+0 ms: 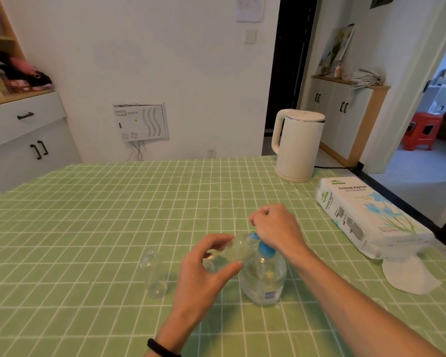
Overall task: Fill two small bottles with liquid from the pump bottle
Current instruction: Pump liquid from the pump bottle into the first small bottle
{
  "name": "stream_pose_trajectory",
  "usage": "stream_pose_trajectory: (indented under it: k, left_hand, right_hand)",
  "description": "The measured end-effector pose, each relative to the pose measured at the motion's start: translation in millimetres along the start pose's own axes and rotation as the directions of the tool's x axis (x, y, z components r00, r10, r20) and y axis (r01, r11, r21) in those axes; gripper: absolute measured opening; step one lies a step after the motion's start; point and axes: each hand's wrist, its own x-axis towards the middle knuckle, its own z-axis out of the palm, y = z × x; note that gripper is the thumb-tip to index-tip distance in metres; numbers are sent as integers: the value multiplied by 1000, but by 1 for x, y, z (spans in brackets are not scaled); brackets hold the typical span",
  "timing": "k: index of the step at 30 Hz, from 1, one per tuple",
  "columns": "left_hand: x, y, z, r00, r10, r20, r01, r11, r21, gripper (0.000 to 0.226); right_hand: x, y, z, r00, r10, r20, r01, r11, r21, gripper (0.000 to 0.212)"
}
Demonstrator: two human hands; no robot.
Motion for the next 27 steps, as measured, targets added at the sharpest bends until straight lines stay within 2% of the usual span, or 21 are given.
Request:
stream_pose_trajectory:
  k: [11, 18, 22, 27]
  left_hand:
    - [-2, 1, -1, 1000, -3, 3, 3, 1000, -20, 47]
    - [2, 7, -3, 1000, 15, 17, -14, 999, -51, 45]
    - [2, 7, -3, 999, 27, 18, -26, 998, -56, 45]
    - [3, 6, -2, 999, 6, 37, -5, 999, -41, 44]
  right_hand:
    - [2, 4, 1, 1000, 24, 5, -24, 1000, 14, 32]
    - [9, -3, -3, 1000, 5, 4, -5, 1000, 22, 22]
    - [8, 0, -2, 999, 25, 22, -26, 999, 42, 33]
    - [8, 8, 4, 999, 41, 9, -42, 999, 32, 28]
